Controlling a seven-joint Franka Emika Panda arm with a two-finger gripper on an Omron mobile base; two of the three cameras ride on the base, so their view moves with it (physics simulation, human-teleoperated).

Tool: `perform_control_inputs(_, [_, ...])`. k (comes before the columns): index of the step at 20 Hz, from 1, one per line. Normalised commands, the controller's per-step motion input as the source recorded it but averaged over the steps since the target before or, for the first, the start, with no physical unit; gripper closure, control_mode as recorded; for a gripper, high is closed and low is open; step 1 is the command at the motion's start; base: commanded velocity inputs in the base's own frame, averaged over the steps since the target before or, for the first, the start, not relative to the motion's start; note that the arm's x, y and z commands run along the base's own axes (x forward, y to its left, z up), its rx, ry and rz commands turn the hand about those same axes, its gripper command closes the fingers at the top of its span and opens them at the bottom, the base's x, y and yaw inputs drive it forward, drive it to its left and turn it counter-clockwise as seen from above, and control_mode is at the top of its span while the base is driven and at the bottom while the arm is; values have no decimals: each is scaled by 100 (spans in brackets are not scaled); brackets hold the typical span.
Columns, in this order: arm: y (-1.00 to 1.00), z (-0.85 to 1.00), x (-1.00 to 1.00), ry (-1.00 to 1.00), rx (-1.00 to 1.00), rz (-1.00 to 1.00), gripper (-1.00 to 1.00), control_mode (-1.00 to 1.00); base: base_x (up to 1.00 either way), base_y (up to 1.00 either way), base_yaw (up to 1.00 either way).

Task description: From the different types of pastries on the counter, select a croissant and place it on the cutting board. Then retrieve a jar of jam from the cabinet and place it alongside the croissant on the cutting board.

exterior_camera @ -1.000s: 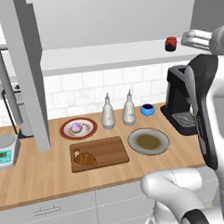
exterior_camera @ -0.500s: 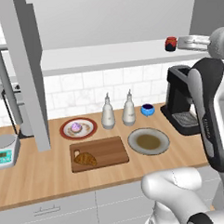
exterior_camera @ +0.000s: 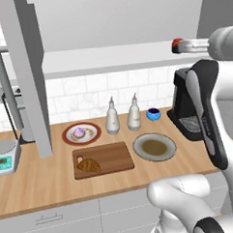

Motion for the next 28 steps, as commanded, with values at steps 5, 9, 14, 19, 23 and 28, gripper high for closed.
perform_control_inputs(5, [-5, 0, 17, 0, -4, -17, -100, -100, 0, 0, 0])
perform_control_inputs(9, [-28, 0, 6, 0, 0, -6, -100, -100, 0, 0, 0])
perform_control_inputs(14, [-32, 0, 15, 5, 0, 0, -100, -100, 0, 0, 0])
perform_control_inputs(19, [-3, 0, 30, 13, 0, 0, -100, -100, 0, 0, 0])
perform_control_inputs(23, [-3, 0, 28, 9, 1, 0, -100, -100, 0, 0, 0])
perform_control_inputs(28, [-4, 0, 24, 0, 3, 0, -100, -100, 0, 0, 0])
